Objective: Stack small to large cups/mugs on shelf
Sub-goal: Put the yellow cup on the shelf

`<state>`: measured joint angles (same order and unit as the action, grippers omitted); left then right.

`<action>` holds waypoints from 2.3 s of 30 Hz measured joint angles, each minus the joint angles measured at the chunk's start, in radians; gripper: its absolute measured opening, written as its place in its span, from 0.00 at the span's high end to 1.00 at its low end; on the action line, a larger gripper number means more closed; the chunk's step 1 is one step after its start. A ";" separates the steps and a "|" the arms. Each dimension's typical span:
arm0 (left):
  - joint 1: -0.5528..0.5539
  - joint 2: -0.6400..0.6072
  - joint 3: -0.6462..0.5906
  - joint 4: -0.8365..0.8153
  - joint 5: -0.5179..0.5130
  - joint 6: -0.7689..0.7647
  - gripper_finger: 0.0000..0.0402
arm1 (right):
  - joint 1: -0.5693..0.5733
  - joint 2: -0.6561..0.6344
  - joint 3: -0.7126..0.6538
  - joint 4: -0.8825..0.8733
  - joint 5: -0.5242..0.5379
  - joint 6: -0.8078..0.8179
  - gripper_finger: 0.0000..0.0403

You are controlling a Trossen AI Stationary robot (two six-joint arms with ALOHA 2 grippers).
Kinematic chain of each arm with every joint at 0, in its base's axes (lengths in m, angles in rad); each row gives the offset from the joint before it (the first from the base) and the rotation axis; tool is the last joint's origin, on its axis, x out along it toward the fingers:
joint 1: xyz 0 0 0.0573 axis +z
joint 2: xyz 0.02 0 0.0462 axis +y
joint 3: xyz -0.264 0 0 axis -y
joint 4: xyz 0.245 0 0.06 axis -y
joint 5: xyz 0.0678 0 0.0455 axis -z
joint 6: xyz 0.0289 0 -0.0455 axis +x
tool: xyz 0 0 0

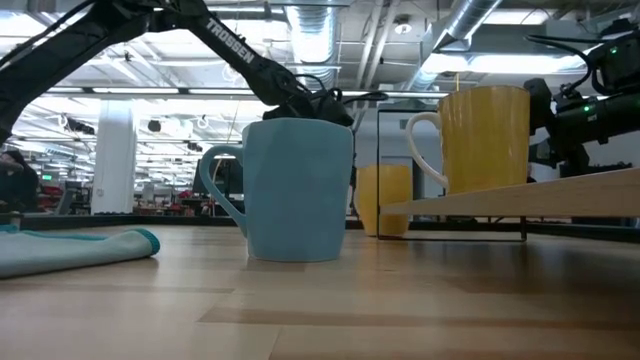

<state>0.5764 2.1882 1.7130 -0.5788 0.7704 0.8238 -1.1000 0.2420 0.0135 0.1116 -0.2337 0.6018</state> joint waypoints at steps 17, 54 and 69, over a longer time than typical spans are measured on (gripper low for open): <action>-0.048 -0.044 0.000 -0.065 -0.156 -0.017 0.21 | -0.002 0.000 0.000 -0.007 0.000 -0.009 0.44; -0.181 -0.044 0.001 0.013 -0.525 -0.574 0.21 | -0.002 0.000 0.000 -0.007 0.000 -0.009 0.44; -0.232 -0.044 0.001 -0.006 -0.546 -0.492 0.21 | -0.002 0.000 0.000 -0.007 0.000 -0.009 0.44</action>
<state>0.3439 2.1445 1.7138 -0.5850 0.2240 0.3319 -1.1015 0.2420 0.0135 0.1047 -0.2338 0.5926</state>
